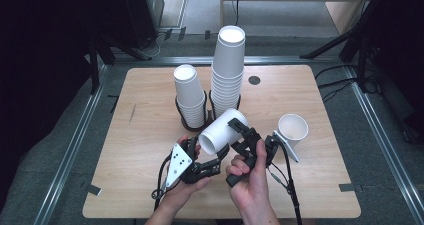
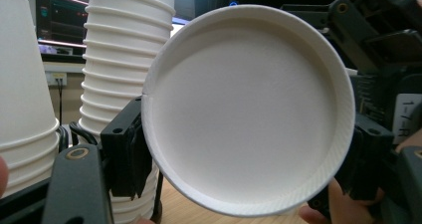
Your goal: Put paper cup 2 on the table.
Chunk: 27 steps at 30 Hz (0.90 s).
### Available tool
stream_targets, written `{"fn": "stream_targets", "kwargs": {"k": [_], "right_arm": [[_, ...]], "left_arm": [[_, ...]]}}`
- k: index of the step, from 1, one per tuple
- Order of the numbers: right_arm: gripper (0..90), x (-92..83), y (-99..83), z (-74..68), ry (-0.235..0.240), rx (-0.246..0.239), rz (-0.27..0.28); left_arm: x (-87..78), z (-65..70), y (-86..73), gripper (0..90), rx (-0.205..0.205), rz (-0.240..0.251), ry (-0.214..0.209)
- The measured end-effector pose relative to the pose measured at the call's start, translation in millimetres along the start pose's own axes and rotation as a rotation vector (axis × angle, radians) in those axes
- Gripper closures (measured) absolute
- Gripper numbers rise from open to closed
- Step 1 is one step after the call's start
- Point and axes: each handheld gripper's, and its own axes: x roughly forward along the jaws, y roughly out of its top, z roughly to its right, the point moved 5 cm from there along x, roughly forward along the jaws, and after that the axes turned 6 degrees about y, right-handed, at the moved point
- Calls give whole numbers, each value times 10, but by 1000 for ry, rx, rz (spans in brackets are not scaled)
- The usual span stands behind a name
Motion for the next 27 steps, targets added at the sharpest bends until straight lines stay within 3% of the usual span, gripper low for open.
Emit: {"fn": "stream_targets", "kwargs": {"k": [7,12,18,23,27], "right_arm": [[0,71,22,50,-9,23,-7],[3,117,20,79,9,41,-22],[106,119,24,68,25,51,-12],[124,131,9,60,42,28,-7],[133,139,4,67,44,38,-8]], "left_arm": [[0,12,-1,235,4,2,-4],[1,23,-6,235,7,-1,-8],[-1,15,-3,232,14,4,-4],[-7,6,2,224,17,-7,1],[-11,-14,3,215,12,-14,-3]]}}
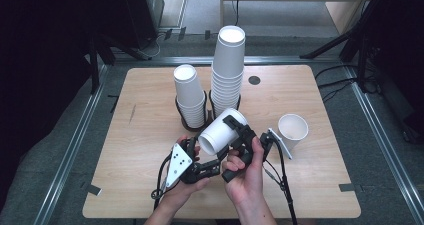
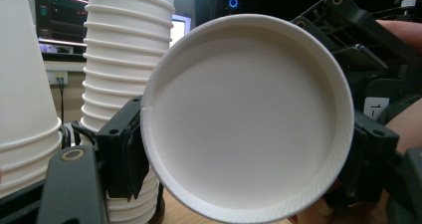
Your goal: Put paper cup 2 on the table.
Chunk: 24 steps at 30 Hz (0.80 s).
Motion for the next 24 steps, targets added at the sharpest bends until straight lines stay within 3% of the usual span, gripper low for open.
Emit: {"fn": "stream_targets", "kwargs": {"k": [7,12,16,24], "right_arm": [[138,21,-12,5,12,10,6],[141,24,-6,8,18,4,13],[142,17,2,-2,22,-1,18],[144,0,30,-21,29,-26,42]], "left_arm": [[-2,-9,12,206,14,0,16],[-3,-21,10,205,17,-22,15],[3,-21,7,182,47,-52,32],[-12,-39,30,122,27,-95,40]]}}
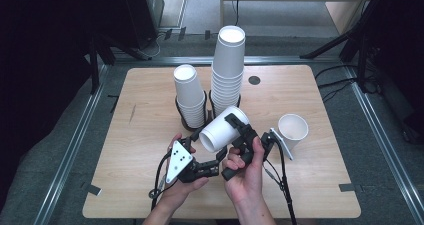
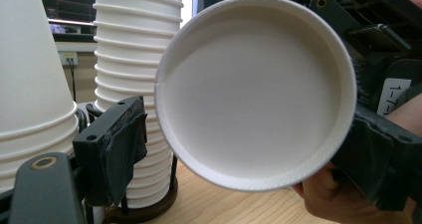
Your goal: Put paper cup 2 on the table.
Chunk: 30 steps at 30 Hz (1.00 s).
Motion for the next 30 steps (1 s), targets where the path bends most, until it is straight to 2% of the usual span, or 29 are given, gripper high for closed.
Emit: {"fn": "stream_targets", "kwargs": {"k": [3,5,6,9,14,18,23,27,30], "right_arm": [[144,-6,16,-27,11,-18,19],[143,3,26,-50,21,-58,27],[143,1,29,-62,19,-62,32],[144,3,44,-108,18,-118,54],[145,-11,71,-213,15,-230,83],[145,-47,117,-322,27,-329,121],[144,-75,119,-431,55,-435,125],[144,-91,106,-497,84,-483,126],[144,-94,108,-525,86,-526,131]], "left_arm": [[-3,-1,6,106,3,-9,1],[-4,-4,3,81,11,-23,4],[-2,-10,0,66,17,-36,9],[-2,-21,1,18,10,-57,17],[-12,-43,16,18,9,-67,20],[-17,-52,19,18,14,-75,19],[-17,-54,10,18,21,-85,16],[-23,-46,14,18,24,-85,10],[-32,-49,23,18,27,-84,6]]}}
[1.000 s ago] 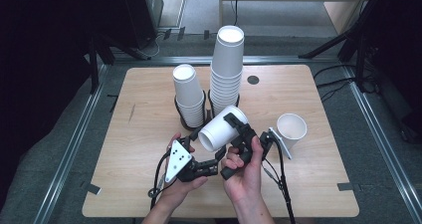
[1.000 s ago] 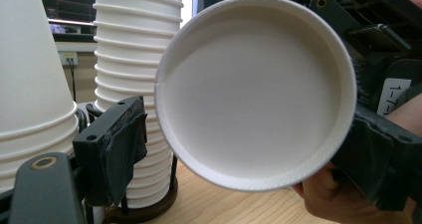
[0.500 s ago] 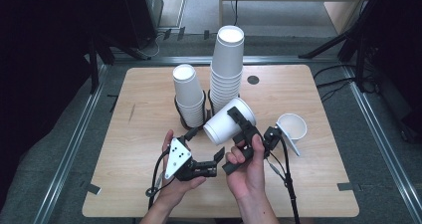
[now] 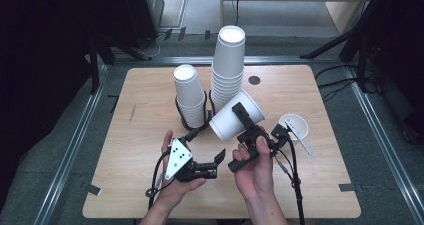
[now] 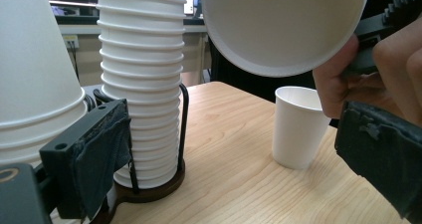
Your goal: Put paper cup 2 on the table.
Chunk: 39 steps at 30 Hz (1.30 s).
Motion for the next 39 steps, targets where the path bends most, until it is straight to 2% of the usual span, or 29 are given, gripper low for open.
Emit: {"fn": "stream_targets", "kwargs": {"k": [7,10,13,20,22,24,32,39], "right_arm": [[144,7,17,-75,10,-85,-4],[146,13,16,-132,36,-120,-9],[146,15,13,-182,41,-163,-19],[146,18,47,-227,24,-232,-23],[145,13,60,-240,24,-239,-21],[146,13,70,-251,23,-252,-21],[146,25,67,-267,3,-310,-35],[150,43,46,-280,5,-386,-27]], "left_arm": [[-11,-41,7,18,-4,-5,2],[-14,-56,8,18,-7,-7,1],[-23,-74,16,18,-14,-4,-3],[-34,-125,25,18,-21,-6,-5],[-35,-142,12,18,-15,-12,-14],[-30,-162,-9,18,-5,-21,-8],[-23,-277,-49,18,-23,-38,9],[-40,-388,-59,18,-34,-41,34]]}}
